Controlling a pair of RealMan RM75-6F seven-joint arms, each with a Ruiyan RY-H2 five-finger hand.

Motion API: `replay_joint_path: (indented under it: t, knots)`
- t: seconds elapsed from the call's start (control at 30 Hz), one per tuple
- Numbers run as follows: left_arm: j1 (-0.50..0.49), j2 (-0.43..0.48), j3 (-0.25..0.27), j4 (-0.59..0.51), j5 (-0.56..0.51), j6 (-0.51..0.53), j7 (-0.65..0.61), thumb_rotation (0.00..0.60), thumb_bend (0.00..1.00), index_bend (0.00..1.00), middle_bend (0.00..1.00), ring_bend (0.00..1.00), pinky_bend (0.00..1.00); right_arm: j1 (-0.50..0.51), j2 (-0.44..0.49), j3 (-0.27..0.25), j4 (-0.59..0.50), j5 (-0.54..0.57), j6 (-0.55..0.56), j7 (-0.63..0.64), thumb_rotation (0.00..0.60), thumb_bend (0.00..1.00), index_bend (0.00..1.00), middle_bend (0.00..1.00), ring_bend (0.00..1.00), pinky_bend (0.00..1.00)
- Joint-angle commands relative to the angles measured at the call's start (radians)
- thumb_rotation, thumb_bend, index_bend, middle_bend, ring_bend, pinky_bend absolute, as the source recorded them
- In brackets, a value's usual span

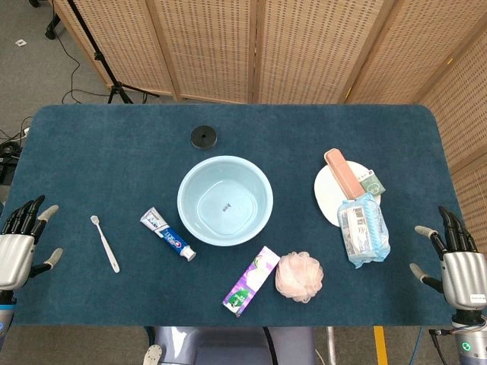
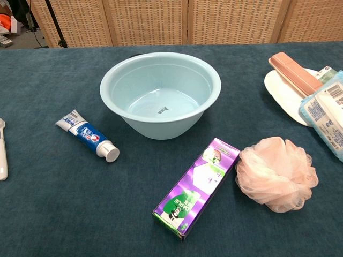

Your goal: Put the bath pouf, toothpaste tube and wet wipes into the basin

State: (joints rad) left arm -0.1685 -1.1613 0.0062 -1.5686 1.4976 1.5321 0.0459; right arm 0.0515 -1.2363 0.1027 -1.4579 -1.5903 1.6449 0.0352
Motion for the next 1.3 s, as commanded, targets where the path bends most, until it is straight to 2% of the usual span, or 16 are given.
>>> replay_joint_path:
  t: [0.03,1.07,1.3]
  knots:
    - [0.000,-0.003,-0.003,0.001,0.001,-0.008,0.005,0.600,0.26,0.15,0.00,0.00,0.12,0.000,-0.001,-0.002,0.001,-0.001,0.000,0.001,0.600,0.10,0.29,0.00,0.00,0.17]
    - [0.018,0.003,-0.020,-0.011,0.023,-0.033,0.023,0.600,0.26,0.15,0.00,0.00,0.12,-0.004,0.023,-0.030,-0.044,-0.021,-0.013,-0.020,0.600,0.10,0.29,0.00,0.00,0.17]
    - [0.019,0.004,-0.023,-0.016,0.024,-0.040,0.027,0.600,0.26,0.15,0.00,0.00,0.12,0.002,0.035,-0.039,-0.060,-0.007,-0.050,-0.032,0.600,0.10,0.29,0.00,0.00,0.17]
